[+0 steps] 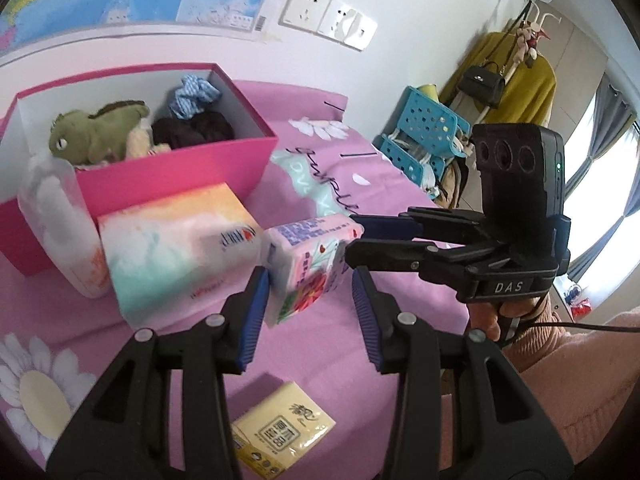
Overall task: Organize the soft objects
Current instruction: 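Carry the floral tissue pack into the pink box and open the right gripper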
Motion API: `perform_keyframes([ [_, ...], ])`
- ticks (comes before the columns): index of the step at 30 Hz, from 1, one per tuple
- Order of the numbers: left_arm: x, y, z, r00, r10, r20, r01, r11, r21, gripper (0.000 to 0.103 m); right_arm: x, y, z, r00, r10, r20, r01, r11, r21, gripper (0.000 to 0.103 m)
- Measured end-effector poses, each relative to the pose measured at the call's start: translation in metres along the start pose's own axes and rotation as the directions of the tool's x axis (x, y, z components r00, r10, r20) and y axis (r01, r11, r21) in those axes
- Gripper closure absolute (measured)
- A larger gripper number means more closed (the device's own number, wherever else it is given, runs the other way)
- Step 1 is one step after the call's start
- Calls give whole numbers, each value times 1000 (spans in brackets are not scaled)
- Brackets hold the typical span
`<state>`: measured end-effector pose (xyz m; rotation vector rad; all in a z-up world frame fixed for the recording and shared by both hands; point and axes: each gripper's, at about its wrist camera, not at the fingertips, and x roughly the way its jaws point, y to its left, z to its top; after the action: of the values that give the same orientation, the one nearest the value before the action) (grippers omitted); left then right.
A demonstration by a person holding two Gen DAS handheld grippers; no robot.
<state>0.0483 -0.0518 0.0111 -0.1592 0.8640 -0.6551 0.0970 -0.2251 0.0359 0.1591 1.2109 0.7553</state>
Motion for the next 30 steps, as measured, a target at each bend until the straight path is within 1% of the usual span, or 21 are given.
perform_keyframes([
  [5,-3,8,10,999,31,25,-30,999,-17,58,9,1,14,1000,1,-4,-1,1000,-1,66],
  [10,-2,26,17,997,66,39,-63,995,-71,59,26,-1,34,1000,13,-8,-13,1000,-2,66],
  [13,2,40,18,995,96,33,-92,990,-108,66,41,-3,44,1000,18,-23,-18,1000,4,66],
  [15,7,49,18,994,108,21,-104,985,-137,67,51,-6,49,999,15,-30,-15,1000,16,66],
  [18,13,59,15,993,119,3,-117,979,-166,68,62,-12,51,999,32,-40,-30,998,46,64],
  [20,14,61,14,993,120,5,-117,978,-170,69,67,-15,49,999,22,-48,-19,998,55,64],
  [24,15,59,14,994,114,7,-111,981,-160,68,69,-17,41,998,28,-58,-24,998,60,65],
  [25,16,57,14,993,117,6,-115,981,-158,68,69,-16,40,998,34,-60,-31,998,54,67],
  [28,14,53,18,993,121,16,-117,982,-148,68,66,-12,40,998,4,-55,-2,1000,26,71],
  [30,12,52,23,993,116,28,-111,984,-140,68,59,-10,44,999,-5,-33,6,1000,18,72],
])
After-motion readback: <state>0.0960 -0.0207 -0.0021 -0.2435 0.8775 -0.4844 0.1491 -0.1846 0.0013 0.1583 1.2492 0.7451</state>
